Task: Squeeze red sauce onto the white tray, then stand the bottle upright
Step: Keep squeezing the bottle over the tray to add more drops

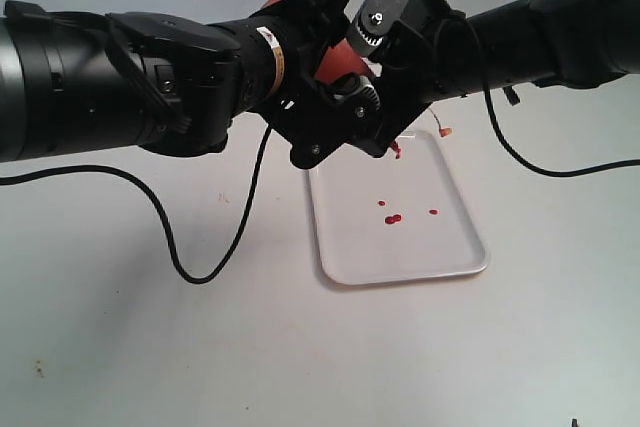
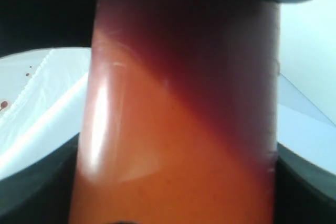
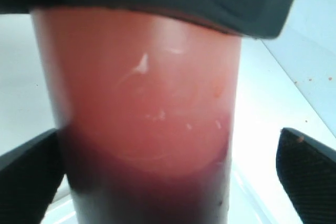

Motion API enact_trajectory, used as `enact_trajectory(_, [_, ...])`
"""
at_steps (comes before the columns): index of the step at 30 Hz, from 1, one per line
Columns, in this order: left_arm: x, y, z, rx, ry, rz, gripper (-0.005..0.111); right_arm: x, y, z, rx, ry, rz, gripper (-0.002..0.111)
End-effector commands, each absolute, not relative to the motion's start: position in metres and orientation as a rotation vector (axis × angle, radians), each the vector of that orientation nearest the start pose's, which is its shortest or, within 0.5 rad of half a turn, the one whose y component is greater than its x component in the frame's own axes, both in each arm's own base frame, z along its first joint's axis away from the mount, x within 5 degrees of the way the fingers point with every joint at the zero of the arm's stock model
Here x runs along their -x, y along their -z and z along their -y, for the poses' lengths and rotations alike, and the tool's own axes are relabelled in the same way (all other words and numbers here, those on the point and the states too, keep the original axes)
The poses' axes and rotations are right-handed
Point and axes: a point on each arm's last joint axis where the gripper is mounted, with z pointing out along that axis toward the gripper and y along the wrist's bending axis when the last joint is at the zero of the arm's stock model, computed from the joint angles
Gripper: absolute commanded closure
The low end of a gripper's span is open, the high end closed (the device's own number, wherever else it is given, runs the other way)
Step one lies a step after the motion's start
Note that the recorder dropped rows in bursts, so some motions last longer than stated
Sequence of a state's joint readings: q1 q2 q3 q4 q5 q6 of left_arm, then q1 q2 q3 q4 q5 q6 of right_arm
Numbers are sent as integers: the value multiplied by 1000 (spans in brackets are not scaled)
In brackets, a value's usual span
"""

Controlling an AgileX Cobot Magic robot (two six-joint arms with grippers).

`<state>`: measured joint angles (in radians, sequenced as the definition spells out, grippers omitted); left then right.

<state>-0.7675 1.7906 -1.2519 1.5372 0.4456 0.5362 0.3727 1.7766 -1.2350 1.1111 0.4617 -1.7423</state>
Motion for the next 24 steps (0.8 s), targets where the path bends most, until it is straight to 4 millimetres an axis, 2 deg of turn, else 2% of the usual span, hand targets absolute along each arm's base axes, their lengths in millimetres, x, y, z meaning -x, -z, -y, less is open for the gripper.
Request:
enact_trajectory(1, [-320,-278,253,-2095,-1243,-643,107,-355,-249,-177,1279,-285,-1781,3])
enact_trajectory(10, [-320,-278,253,-2095,-1243,-643,107,-355,-250,-177,1272,-289,-1783,4])
enact_trajectory(12, [-320,-278,253,-2095,-1243,-643,107,-355,-250,-177,1272,-289,-1783,11])
enact_trajectory(14, [-320,-278,253,-2095,-1243,-643,107,-355,-250,-177,1272,-289,-1783,30])
enact_trajectory(16, [-320,-278,253,-2095,-1243,-643,107,-354,-249,-177,1280,-293,-1782,55])
enact_trajectory(17, [-320,-277,253,-2094,-1237,-651,107,-353,-249,-178,1303,-294,-1777,76])
enact_trajectory(19, [-320,-277,253,-2094,-1237,-651,107,-352,-248,-178,1338,-289,-1769,103])
enact_trajectory(20, [-320,-277,253,-2094,-1236,-654,107,-352,-248,-178,1338,-289,-1769,107])
enact_trajectory(24, [-320,-277,253,-2094,-1236,-654,107,-352,-248,-178,1338,-289,-1769,108])
